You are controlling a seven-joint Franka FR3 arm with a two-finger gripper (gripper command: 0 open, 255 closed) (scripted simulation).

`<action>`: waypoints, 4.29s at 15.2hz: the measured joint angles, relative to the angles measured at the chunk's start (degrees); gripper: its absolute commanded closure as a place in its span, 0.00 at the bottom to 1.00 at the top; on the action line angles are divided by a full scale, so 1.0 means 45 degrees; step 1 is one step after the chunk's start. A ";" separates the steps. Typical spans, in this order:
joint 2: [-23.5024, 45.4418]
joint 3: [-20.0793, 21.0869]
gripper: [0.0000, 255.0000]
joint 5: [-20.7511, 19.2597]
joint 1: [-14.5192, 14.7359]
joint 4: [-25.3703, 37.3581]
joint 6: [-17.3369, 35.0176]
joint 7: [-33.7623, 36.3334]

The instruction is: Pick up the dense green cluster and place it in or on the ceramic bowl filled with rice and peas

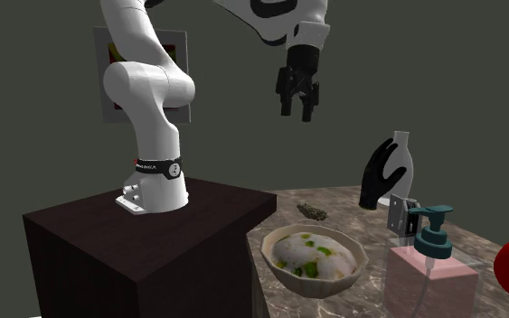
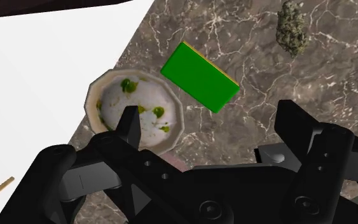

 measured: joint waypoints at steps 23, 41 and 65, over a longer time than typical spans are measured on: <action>1.0696 0.1392 0.00 -0.5715 0.1015 0.3889 0.4420 0.9090; 1.1349 0.1005 1.00 -0.6315 0.1199 0.3900 0.4980 0.9485; 1.1844 0.1048 1.00 -0.7418 -0.0189 0.1097 0.9816 0.6040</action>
